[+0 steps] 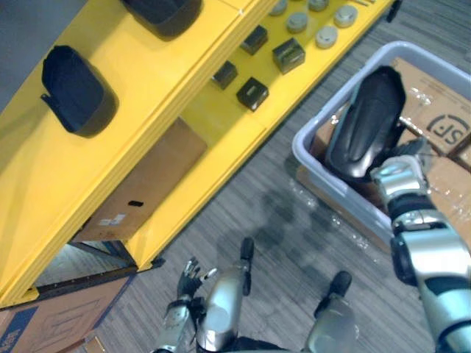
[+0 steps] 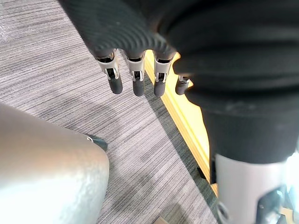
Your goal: Walk over and take plastic housings, then place them on the shelf
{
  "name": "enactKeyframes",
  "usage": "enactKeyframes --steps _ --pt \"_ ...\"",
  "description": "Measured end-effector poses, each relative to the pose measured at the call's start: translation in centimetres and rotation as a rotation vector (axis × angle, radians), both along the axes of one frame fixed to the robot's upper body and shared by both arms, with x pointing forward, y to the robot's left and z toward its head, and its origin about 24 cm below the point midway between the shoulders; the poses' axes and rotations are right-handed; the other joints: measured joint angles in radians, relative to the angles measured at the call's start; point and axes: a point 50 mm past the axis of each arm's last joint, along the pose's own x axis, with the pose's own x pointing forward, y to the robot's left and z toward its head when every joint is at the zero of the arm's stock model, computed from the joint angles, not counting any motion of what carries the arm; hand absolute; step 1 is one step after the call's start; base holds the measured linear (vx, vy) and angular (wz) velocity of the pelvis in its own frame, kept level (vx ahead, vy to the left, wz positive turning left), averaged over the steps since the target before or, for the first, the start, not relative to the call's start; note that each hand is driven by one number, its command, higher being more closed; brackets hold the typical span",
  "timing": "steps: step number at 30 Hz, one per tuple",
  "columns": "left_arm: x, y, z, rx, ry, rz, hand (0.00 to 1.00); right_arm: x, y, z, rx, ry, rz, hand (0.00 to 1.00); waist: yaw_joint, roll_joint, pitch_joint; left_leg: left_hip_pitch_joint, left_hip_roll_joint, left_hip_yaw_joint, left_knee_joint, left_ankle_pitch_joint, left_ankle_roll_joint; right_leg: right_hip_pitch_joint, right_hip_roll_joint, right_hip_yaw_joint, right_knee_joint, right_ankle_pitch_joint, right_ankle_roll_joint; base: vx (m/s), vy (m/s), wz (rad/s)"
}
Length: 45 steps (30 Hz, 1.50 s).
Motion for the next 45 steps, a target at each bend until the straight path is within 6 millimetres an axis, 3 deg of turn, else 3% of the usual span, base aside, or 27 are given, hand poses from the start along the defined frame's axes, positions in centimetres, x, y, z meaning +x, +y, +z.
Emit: enactKeyframes --steps 4,10,15,20,26,33,37,39,42,45 --pt "0.1 -0.1 0.1 0.002 -0.015 -0.008 0.00 -0.2 -0.6 0.0 -0.068 0.071 0.009 1.00 0.009 0.000 0.000 0.000 -0.001 -0.003 0.004 0.000 0.000 0.000 -0.002 -0.002 0.010 -0.004 0.000 0.00 0.000 0.00" --pt "0.7 -0.9 1.7 -0.004 -0.120 -0.050 0.00 -1.0 -3.1 2.7 -0.204 0.054 -0.045 1.00 0.011 0.000 0.000 0.000 -0.003 -0.008 0.004 0.002 0.000 0.007 -0.004 -0.009 0.008 -0.004 0.000 0.00 0.000 0.03" --pt "2.3 -3.9 5.6 -0.104 -0.276 -0.167 0.00 -1.0 -4.1 6.8 -0.337 -0.029 -0.038 1.00 -0.038 0.000 0.000 0.004 -0.001 -0.022 0.002 0.005 -0.001 0.034 0.003 -0.029 -0.011 0.002 0.000 0.00 -0.004 0.07" --pt "4.0 -5.0 9.2 -0.136 -0.380 -0.233 0.00 -0.7 -3.6 8.3 -0.431 -0.053 -0.005 1.00 -0.063 0.000 0.000 0.038 0.018 0.000 -0.018 0.007 -0.005 0.063 0.024 -0.020 -0.052 0.022 -0.006 0.01 -0.015 -0.15" --pt "7.6 -4.9 16.1 -0.117 -0.575 -0.215 0.00 0.2 -0.9 10.8 -0.527 -0.164 0.102 1.00 -0.104 -0.001 0.000 0.079 0.051 0.031 -0.077 0.032 -0.023 0.069 0.061 0.004 -0.089 0.045 -0.023 0.00 -0.031 -0.17" --pt "10.3 -4.4 21.3 -0.078 -0.755 -0.219 0.00 1.1 3.7 10.5 -0.505 -0.356 0.199 1.00 -0.139 -0.015 -0.004 0.141 0.086 0.058 -0.146 0.060 -0.040 0.081 0.097 0.023 -0.094 0.048 -0.028 0.01 -0.039 -0.13" --pt "11.7 -3.9 23.8 -0.058 -0.833 -0.167 0.00 0.7 7.3 8.5 -0.460 -0.496 0.283 1.00 -0.153 -0.069 -0.038 0.169 0.101 0.090 -0.169 0.064 -0.046 0.091 0.115 0.037 -0.118 0.056 -0.041 0.01 -0.019 -0.20" --pt "12.6 -4.0 24.7 -0.050 -0.860 -0.151 0.00 0.1 9.7 7.3 -0.427 -0.583 0.349 1.00 -0.167 -0.114 -0.062 0.199 0.107 0.111 -0.180 0.064 -0.049 0.107 0.123 0.053 -0.134 0.061 -0.046 0.03 -0.008 -0.21" --pt "13.6 -3.8 25.2 -0.031 -0.863 -0.120 0.00 -1.2 12.5 6.4 -0.368 -0.706 0.428 1.00 -0.184 -0.158 -0.105 0.242 0.117 0.150 -0.196 0.060 -0.053 0.127 0.138 0.083 -0.155 0.067 -0.050 0.02 -0.008 -0.29" --pt "14.2 -3.7 25.0 -0.012 -0.844 -0.096 0.00 -2.4 14.2 5.5 -0.320 -0.781 0.487 1.00 -0.208 -0.179 -0.163 0.267 0.123 0.174 -0.210 0.057 -0.057 0.143 0.150 0.099 -0.185 0.080 -0.055 0.01 -0.007 -0.32"
